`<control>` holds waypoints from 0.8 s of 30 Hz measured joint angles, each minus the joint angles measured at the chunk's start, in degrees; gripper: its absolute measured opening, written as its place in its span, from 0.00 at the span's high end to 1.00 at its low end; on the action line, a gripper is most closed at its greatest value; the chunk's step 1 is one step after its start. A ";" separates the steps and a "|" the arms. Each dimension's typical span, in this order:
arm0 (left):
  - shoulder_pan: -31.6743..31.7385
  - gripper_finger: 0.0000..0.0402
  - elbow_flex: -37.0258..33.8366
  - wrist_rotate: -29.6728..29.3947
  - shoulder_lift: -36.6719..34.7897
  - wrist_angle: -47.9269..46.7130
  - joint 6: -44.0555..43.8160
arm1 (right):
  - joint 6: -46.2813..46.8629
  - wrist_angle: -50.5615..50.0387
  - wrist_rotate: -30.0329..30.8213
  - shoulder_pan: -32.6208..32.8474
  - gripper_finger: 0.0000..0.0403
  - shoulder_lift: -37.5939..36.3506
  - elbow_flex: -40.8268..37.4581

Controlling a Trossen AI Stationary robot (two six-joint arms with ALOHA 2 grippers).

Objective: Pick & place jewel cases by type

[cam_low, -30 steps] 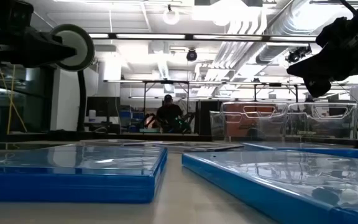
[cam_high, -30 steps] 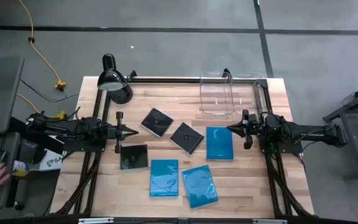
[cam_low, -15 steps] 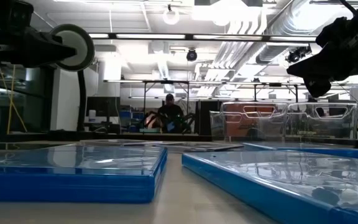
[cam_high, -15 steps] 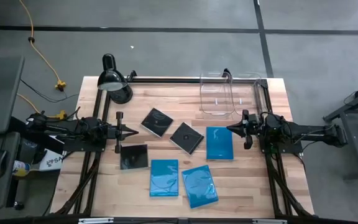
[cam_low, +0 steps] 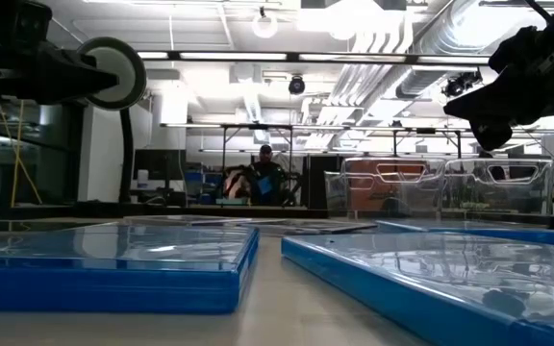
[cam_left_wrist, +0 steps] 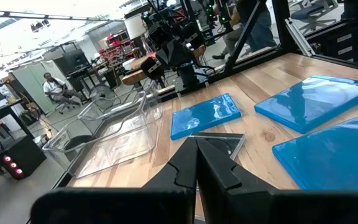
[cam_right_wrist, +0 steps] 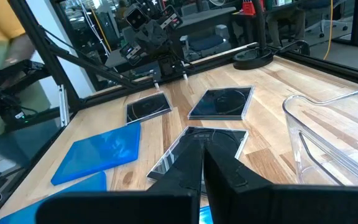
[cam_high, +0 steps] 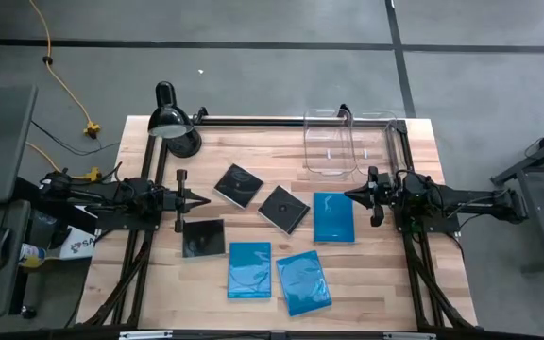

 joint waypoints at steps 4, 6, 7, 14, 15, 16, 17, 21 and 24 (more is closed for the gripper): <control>0.00 1.00 0.00 0.00 0.00 -0.01 -0.01 | 0.01 0.01 -0.02 0.02 1.00 0.01 0.01; 0.00 1.00 0.01 0.02 0.00 -0.01 -0.01 | 0.00 0.00 -0.01 0.00 1.00 0.00 -0.01; 0.00 1.00 -0.01 0.02 0.00 -0.01 -0.01 | 0.01 0.00 -0.01 0.00 1.00 -0.01 -0.01; 0.00 1.00 0.00 0.01 0.00 0.00 0.00 | 0.00 0.00 -0.01 0.01 1.00 -0.01 -0.01; 0.00 1.00 0.01 0.00 0.00 -0.01 0.01 | 0.00 0.00 -0.01 0.00 1.00 0.00 0.00; 0.00 1.00 0.01 0.00 0.00 0.01 -0.01 | -0.01 0.01 -0.02 0.02 1.00 0.01 -0.01; 0.02 1.00 0.01 0.02 0.00 0.03 -0.01 | -0.01 0.01 -0.02 0.02 1.00 0.01 0.01; 0.00 1.00 0.00 0.00 0.00 0.62 -0.01 | -0.01 0.01 -0.02 0.02 1.00 -0.01 -0.01; 0.00 1.00 -0.01 0.00 0.00 0.60 -0.07 | 0.00 0.00 -0.02 0.01 1.00 0.01 0.00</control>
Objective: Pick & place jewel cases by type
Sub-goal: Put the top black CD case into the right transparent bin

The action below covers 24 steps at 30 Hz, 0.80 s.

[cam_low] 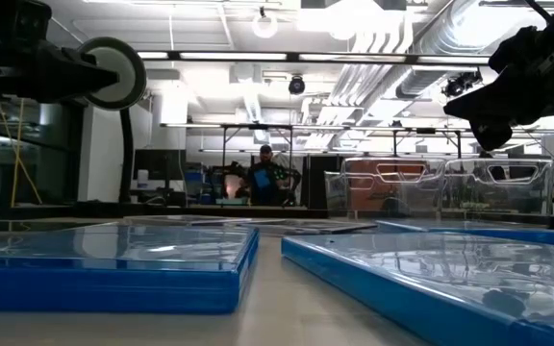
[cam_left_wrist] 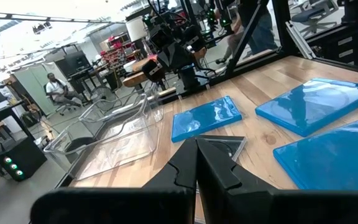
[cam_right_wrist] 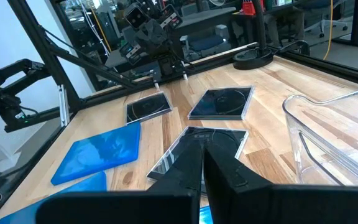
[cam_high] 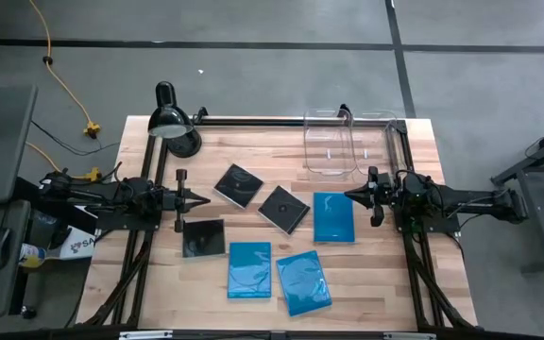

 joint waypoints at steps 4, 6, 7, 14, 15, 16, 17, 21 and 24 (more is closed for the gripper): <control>0.00 1.00 0.00 0.04 0.00 0.04 -3.38 | 0.00 0.00 0.00 0.01 1.00 -0.02 -0.01; 0.00 1.00 0.01 0.02 0.00 0.78 -7.69 | -0.01 0.01 0.02 -0.01 1.00 0.00 -0.01; 0.00 1.00 0.01 -0.04 0.00 1.23 -9.12 | -0.01 0.01 0.02 -0.01 1.00 -0.02 -0.01; 0.00 1.00 0.01 -1.64 -0.02 1.35 -9.20 | 0.00 0.01 0.01 0.00 1.00 -0.01 0.00; 0.00 1.00 0.00 -1.64 -0.02 1.50 -9.19 | -0.01 0.00 0.00 0.00 1.00 -0.01 0.00; 0.00 1.00 0.00 -1.64 -0.02 1.33 -9.19 | -0.01 0.01 0.00 -0.01 1.00 -0.02 0.01; 0.00 1.00 0.00 -1.64 -0.02 1.10 -9.19 | 0.00 0.00 0.01 0.01 1.00 0.00 0.00; 0.00 1.00 0.00 -2.47 0.00 2.83 -9.21 | 0.00 0.01 0.00 -0.01 1.00 0.00 0.01; 0.00 1.00 0.00 -2.54 -0.02 6.04 -9.58 | -0.01 0.01 0.01 0.01 1.00 0.00 -0.01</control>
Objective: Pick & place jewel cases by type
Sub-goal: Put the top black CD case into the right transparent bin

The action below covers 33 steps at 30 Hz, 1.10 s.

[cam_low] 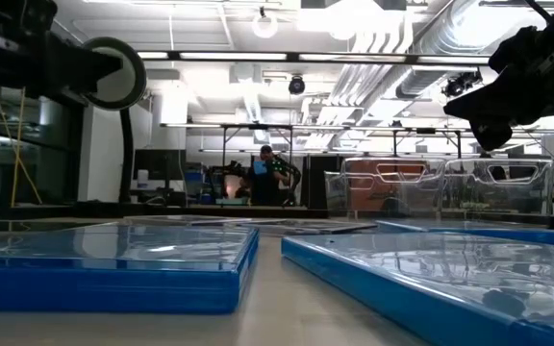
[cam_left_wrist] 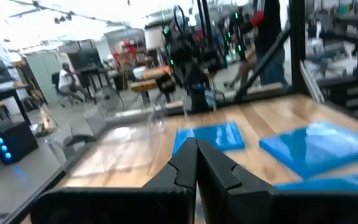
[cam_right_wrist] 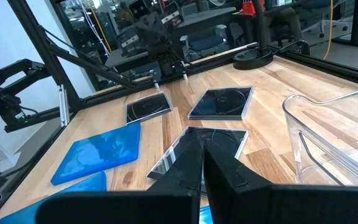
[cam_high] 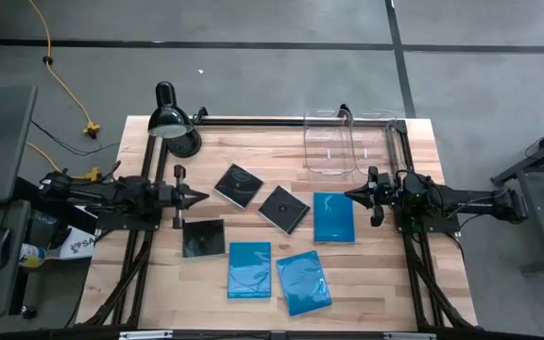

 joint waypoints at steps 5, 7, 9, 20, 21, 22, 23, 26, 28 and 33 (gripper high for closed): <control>0.00 1.00 0.00 -2.36 0.00 4.39 -3.72 | 0.00 -0.01 -0.01 0.00 1.00 0.00 0.01; 0.00 1.00 0.02 -3.72 0.00 6.33 -4.94 | 0.00 0.00 -0.01 0.00 1.00 0.00 0.00; 0.00 1.00 0.01 -4.61 0.00 8.29 -5.04 | 0.00 0.00 -0.01 0.00 1.00 0.00 0.02; 0.01 1.00 1.09 -10.81 0.04 11.74 -5.34 | 0.28 0.05 -0.01 0.00 1.00 -0.02 0.00; 0.02 1.00 1.99 -11.10 0.14 11.35 -5.27 | 1.39 0.32 -0.05 0.00 1.00 0.00 0.00; 0.00 1.00 2.75 -11.35 0.23 11.36 -5.13 | 3.41 0.86 -0.30 0.00 1.00 0.00 0.01; 0.00 1.00 3.47 -11.77 0.39 11.38 -4.92 | 5.85 1.96 -0.51 0.00 1.00 0.00 0.00; 0.02 1.00 6.05 -12.21 1.55 11.55 -2.07 | 10.88 5.22 -0.08 0.00 1.00 0.00 0.00; 0.00 1.00 7.59 -12.21 2.93 11.34 0.18 | 11.95 7.22 1.38 -0.02 1.00 0.00 0.00; 0.00 1.00 11.02 -11.79 6.77 11.36 2.27 | 13.93 14.36 3.94 0.00 1.00 -0.01 0.01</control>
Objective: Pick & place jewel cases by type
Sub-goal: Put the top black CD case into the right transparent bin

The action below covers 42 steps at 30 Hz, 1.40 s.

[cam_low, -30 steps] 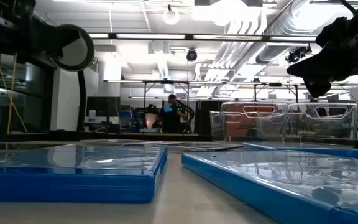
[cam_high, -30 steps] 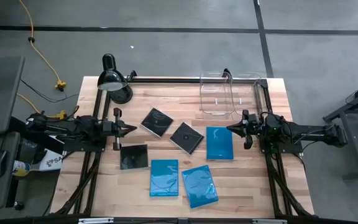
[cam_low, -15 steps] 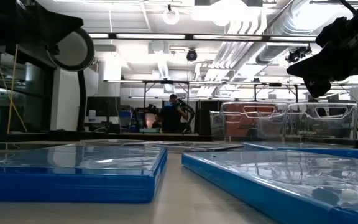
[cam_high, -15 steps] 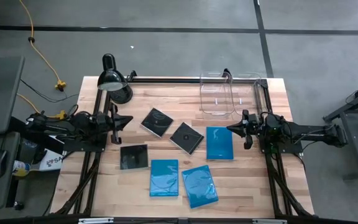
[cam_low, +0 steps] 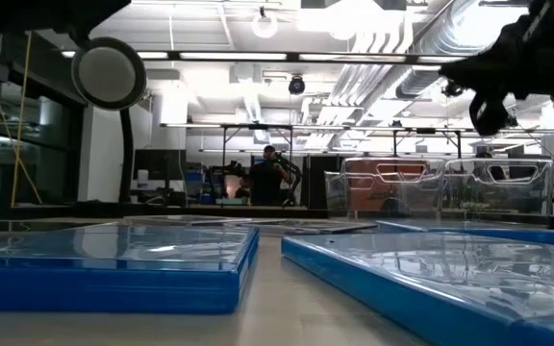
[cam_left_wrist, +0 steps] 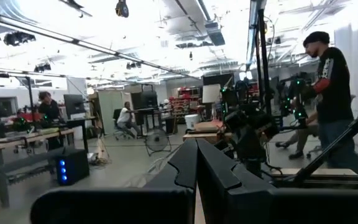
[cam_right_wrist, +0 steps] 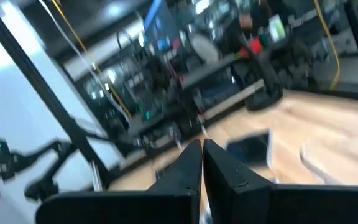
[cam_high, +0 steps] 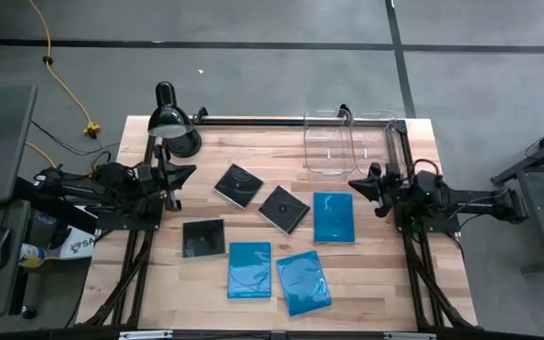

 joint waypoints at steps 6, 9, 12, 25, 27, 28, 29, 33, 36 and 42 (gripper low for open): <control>0.00 1.00 3.72 2.12 5.08 -0.12 -0.21 | -2.13 -0.92 0.16 0.00 1.00 0.03 4.10; 0.00 1.00 5.87 2.84 7.89 -0.02 -0.34 | -4.40 -5.17 1.14 -0.02 1.00 0.50 8.72; 0.02 1.00 7.81 2.95 10.52 -0.10 -0.91 | -8.66 -11.01 2.70 -0.01 1.00 2.16 15.94; 0.00 1.00 12.18 4.04 13.73 -3.32 -2.53 | -15.30 -36.36 6.43 -0.02 1.00 25.27 55.07; 0.00 1.00 12.92 3.54 13.73 -4.36 -4.66 | -13.90 -40.85 6.45 -0.02 1.00 30.02 60.94; 0.00 1.00 13.28 2.49 13.72 -5.44 -6.50 | -13.35 -42.92 6.44 -0.01 1.00 32.48 63.64; 0.00 1.00 13.58 1.01 13.72 -6.71 -8.82 | -12.60 -44.86 6.44 -0.02 1.00 35.07 66.32; 0.00 1.00 14.78 -6.51 13.73 -11.29 -24.13 | -9.78 -53.21 6.36 -0.02 1.00 45.09 76.19; 0.02 1.00 15.06 -9.66 13.73 -12.26 -33.37 | -9.37 -59.09 5.72 -0.02 1.00 52.44 82.64; 0.02 1.00 15.10 -7.99 13.78 -11.88 -33.23 | -11.64 -66.46 2.97 -0.02 1.00 64.80 92.56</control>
